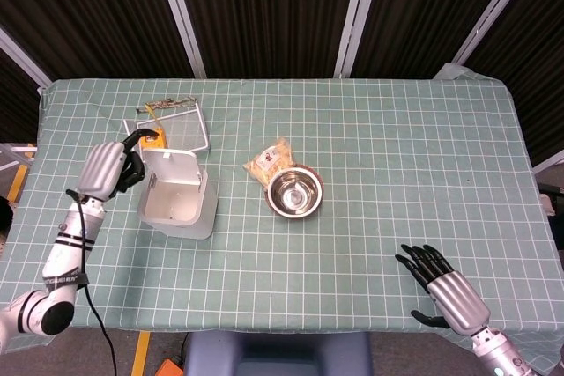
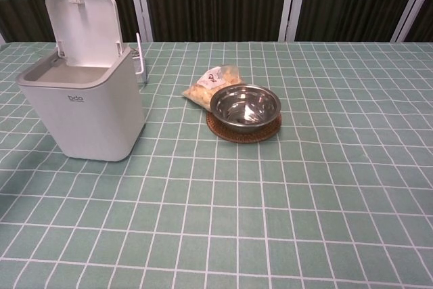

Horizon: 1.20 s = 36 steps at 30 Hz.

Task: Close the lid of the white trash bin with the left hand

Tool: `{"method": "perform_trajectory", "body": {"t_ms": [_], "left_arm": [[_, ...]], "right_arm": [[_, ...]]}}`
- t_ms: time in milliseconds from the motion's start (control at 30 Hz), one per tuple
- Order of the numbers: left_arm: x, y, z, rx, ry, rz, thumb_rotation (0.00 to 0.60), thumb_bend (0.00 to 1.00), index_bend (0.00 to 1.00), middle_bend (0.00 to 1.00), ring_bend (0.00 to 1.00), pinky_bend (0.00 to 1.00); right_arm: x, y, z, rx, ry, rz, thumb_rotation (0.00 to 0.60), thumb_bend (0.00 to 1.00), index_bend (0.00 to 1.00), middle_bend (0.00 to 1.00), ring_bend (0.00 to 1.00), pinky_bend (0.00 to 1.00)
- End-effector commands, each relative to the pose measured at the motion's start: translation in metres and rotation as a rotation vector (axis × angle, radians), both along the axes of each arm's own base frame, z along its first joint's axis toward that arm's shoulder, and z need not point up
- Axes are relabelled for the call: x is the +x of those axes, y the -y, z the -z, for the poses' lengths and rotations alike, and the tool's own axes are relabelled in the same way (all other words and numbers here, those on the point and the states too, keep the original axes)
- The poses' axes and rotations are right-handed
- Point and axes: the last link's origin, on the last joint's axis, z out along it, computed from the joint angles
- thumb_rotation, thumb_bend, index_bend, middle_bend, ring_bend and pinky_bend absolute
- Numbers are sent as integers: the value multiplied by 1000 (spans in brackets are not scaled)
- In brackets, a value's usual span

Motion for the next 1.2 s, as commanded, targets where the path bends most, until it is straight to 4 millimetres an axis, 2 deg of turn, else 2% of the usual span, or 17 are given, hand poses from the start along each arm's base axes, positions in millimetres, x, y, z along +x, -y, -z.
{"method": "perform_trajectory", "body": {"t_ms": [33, 200, 400, 633, 833, 1033, 1133, 1200], "left_arm": [[5, -8, 6, -24, -17, -13, 600, 896, 266, 1000, 1000, 1000], [-2, -5, 8, -86, -79, -49, 600, 922, 287, 1000, 1000, 1000], [-4, 10, 3, -135, -92, -55, 600, 942, 342, 1000, 1000, 1000], [-22, 55, -1, -154, -148, -39, 600, 999, 355, 1000, 1000, 1000], [-40, 82, 8, -229, -213, -38, 600, 1000, 339, 1000, 1000, 1000], [-53, 90, 22, -288, -302, -56, 600, 1000, 350, 1000, 1000, 1000], [-49, 91, 22, -286, -291, -54, 600, 1000, 352, 1000, 1000, 1000], [-41, 94, 16, -234, -239, -25, 600, 986, 311, 1000, 1000, 1000]], "right_arm": [[0, 1, 0, -5, -2, 3, 600, 264, 0, 0, 0, 0], [-2, 3, 1, -5, -8, 9, 600, 264, 0, 0, 0, 0], [-1, 2, 2, 3, -5, 3, 600, 264, 0, 0, 0, 0], [0, 0, 4, 29, -1, -1, 600, 264, 0, 0, 0, 0], [2, -3, 4, 35, 11, -7, 600, 264, 0, 0, 0, 0], [2, -5, 6, 61, 13, -2, 600, 264, 0, 0, 0, 0], [3, -5, 5, 63, 17, 1, 600, 264, 0, 0, 0, 0], [3, -5, 4, 57, 20, 2, 600, 264, 0, 0, 0, 0]]}}
